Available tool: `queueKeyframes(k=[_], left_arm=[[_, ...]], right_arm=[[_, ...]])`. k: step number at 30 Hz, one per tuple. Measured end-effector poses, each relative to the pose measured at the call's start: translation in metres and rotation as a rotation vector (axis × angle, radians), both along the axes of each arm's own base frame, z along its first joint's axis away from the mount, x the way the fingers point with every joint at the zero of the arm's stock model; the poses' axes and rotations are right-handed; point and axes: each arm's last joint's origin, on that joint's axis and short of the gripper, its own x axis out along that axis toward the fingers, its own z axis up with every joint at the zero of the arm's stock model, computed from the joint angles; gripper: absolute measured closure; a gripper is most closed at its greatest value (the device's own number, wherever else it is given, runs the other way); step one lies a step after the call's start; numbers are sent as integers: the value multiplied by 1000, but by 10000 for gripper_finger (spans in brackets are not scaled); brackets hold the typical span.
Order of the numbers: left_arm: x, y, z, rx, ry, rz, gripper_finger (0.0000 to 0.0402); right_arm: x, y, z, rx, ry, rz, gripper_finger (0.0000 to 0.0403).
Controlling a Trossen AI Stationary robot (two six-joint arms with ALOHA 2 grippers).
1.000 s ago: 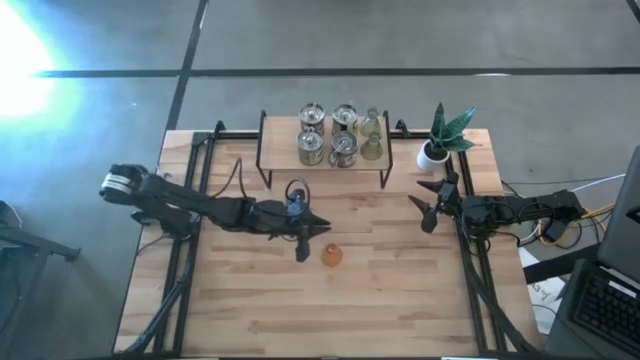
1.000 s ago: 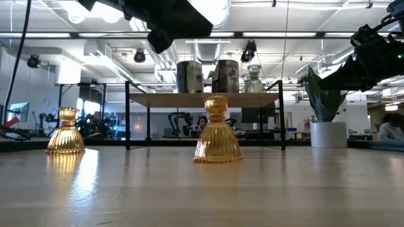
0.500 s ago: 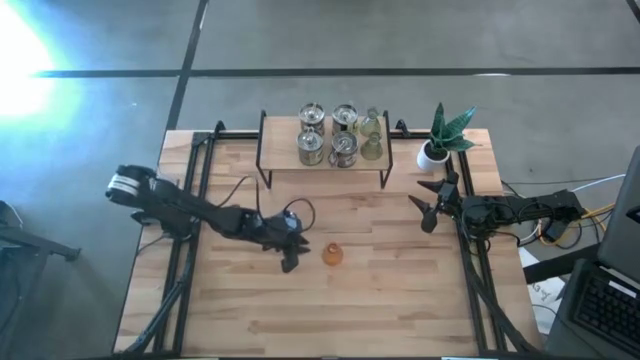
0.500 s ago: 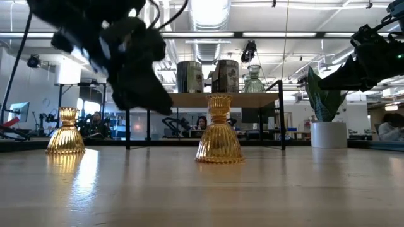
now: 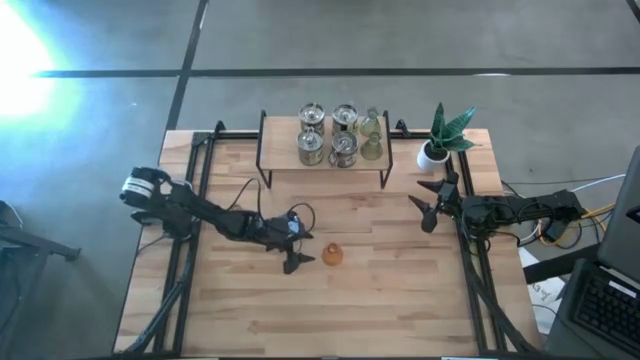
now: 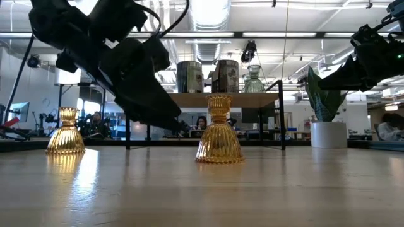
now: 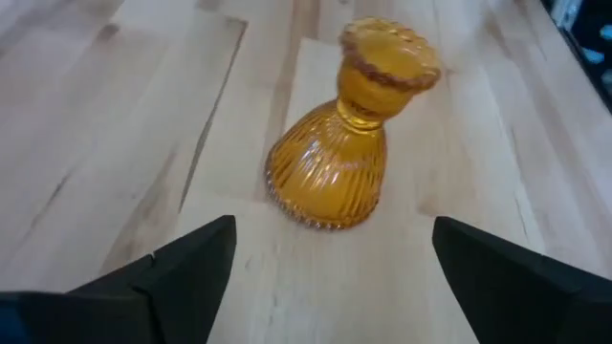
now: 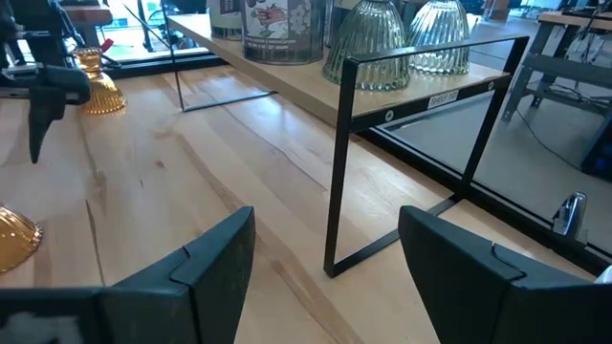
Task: Pick & Place candle stick holders
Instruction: Put the right orange candle holder on the shelf
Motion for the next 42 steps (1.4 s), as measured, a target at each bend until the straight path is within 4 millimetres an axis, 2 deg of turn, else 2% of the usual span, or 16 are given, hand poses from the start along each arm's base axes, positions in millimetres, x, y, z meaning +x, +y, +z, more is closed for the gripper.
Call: queueKeyframes(k=[8,14,20,24,29,37,42], left_arm=[[23,-5,-4,61,-22,-88,39],[48,-10,-5,75,-46,-127,40],[65,-13,-8,87,-51,-133,54],[73,-14,-6,85,-68,-132,83],[76,-13,-3,98,-85,-125,138],[76,-8,-3,102,-98,-91,267],[75,-7,0,96,-98,-84,275]], right_arm=[[0,0,0,0,0,0,152],[0,0,0,0,0,1,152],[0,0,0,0,-1,0,152],[0,0,0,0,0,0,152],[0,0,0,0,0,0,152],[0,0,0,0,0,0,152],[0,0,0,0,0,0,152]])
